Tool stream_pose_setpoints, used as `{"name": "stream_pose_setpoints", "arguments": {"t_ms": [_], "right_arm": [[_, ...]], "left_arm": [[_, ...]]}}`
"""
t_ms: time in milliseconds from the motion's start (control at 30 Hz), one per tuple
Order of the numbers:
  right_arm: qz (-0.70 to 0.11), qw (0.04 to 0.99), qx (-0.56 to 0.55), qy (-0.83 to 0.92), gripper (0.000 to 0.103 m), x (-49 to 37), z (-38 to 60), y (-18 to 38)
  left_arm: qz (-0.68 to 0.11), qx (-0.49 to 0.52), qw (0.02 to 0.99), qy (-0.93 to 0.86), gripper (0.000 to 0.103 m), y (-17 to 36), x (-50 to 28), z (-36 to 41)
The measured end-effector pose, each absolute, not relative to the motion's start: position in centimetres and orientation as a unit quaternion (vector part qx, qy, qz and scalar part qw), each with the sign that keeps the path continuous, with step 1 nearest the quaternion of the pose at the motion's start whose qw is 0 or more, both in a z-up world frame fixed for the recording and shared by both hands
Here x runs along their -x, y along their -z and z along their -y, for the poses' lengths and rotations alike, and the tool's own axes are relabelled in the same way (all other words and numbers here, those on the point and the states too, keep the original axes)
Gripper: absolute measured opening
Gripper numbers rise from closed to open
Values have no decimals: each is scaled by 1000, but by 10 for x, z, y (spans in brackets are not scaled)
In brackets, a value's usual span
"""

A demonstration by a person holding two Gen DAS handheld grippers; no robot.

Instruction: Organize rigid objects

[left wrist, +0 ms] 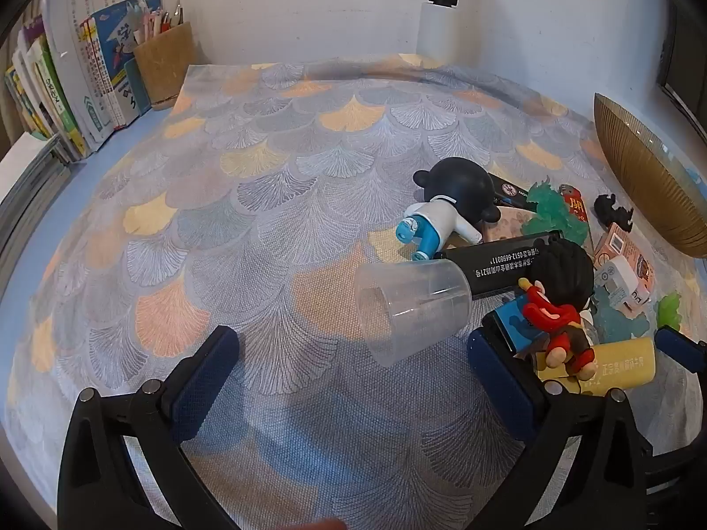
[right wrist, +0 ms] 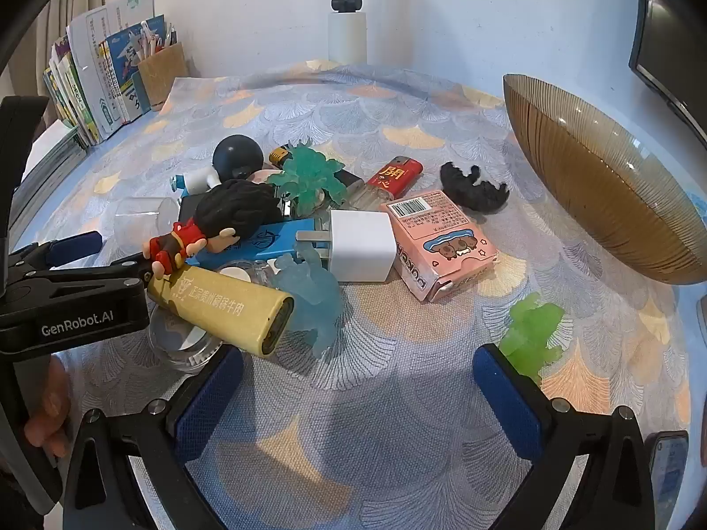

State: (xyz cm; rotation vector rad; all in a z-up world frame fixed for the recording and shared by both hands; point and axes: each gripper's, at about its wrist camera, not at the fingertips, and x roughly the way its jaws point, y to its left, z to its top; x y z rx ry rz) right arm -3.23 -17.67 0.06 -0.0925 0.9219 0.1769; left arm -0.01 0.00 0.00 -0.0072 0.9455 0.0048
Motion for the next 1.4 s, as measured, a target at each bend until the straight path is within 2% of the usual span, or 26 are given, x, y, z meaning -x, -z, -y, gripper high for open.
{"name": "stream_pose_setpoints", "arguments": {"t_ms": [167,300,433,500,633,667,900,1033,1400], "right_arm": [[-448,889,39,-89,103,33,176,2],[-512,855,23,-81,103,36,180,-2],[-529,847,23,-54,103,56,185,-2],[-505,861,17,-48,97,74,188,-14],[-418,905,73,-8,98,112,176,-66],[-408,910,77,-4,101,120,174,-76],[-362,927,60,78,103,170,178,-101],[-352,934,20,57,103,192,186,-109],[-297,952,31,72,103,217,177,-140]], "left_arm": [[-480,5,877,-6,103,0,-3,1],[-507,3,862,9,103,-5,11,-2],[-484,58,873,-7,102,-12,40,-14],[-463,51,885,-11,102,-22,57,-14],[-405,60,912,-4,102,-60,90,-13],[-397,61,916,-3,102,-65,97,-11],[-358,52,932,0,102,-82,147,4],[-333,56,941,-3,102,-97,171,5],[-277,35,960,-31,102,-131,196,5]]}}
